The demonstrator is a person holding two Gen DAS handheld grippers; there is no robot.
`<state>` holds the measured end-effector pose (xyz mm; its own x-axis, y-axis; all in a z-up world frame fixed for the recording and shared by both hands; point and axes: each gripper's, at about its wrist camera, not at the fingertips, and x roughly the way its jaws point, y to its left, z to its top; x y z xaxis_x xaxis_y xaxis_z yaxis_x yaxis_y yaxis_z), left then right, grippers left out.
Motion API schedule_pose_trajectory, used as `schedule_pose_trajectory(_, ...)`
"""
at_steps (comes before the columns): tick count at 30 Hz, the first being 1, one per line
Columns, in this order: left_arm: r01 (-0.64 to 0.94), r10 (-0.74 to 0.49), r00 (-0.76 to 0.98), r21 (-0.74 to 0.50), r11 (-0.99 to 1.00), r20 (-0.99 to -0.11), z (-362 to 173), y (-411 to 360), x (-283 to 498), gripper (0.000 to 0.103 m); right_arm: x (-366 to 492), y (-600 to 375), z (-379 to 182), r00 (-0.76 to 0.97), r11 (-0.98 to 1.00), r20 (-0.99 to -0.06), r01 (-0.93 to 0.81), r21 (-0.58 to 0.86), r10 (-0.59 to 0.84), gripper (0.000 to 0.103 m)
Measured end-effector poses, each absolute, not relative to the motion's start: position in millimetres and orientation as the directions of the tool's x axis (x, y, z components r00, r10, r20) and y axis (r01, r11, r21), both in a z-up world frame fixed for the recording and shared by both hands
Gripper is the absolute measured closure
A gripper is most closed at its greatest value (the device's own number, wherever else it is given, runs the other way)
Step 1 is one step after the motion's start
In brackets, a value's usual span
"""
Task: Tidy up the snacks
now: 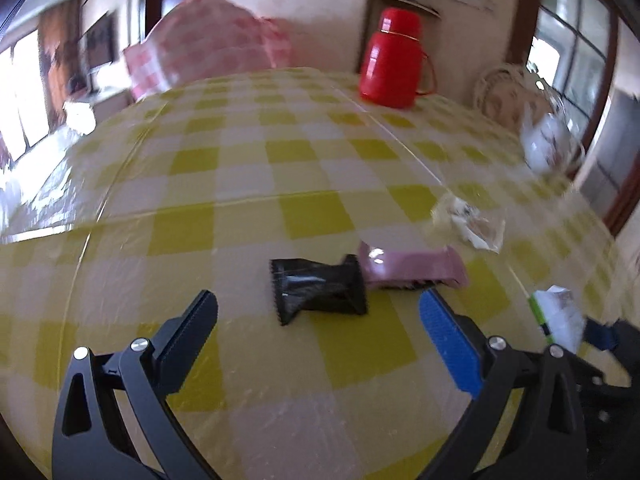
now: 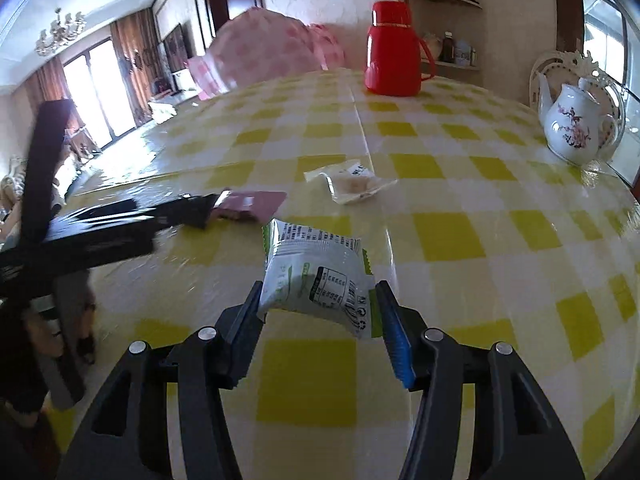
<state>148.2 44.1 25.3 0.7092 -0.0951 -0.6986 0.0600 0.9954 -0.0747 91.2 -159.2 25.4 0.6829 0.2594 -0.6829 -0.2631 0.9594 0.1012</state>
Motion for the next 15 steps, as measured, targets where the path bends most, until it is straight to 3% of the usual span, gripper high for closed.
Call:
schedule_pose_trajectory(8, 0.171, -0.166, 0.696, -0.063, 0.983, -0.698, 26, 13, 139, 0.002, 51, -166, 32, 0.678, 0.935, -0.658, -0.331, 0.125, 0.328, 0.049)
schedule_pose_trajectory(12, 0.238, -0.188, 0.696, -0.025, 0.971, -0.693, 34, -26, 156, 0.002, 54, -196, 44, 0.723, 0.957, -0.629, -0.25, 0.15, 0.287, 0.049)
schedule_pose_trajectory(15, 0.28, -0.263, 0.668, -0.093, 0.956, -0.696, 37, -59, 181, 0.002, 54, -216, 51, 0.751, 0.968, -0.611, -0.195, 0.156, 0.25, 0.049)
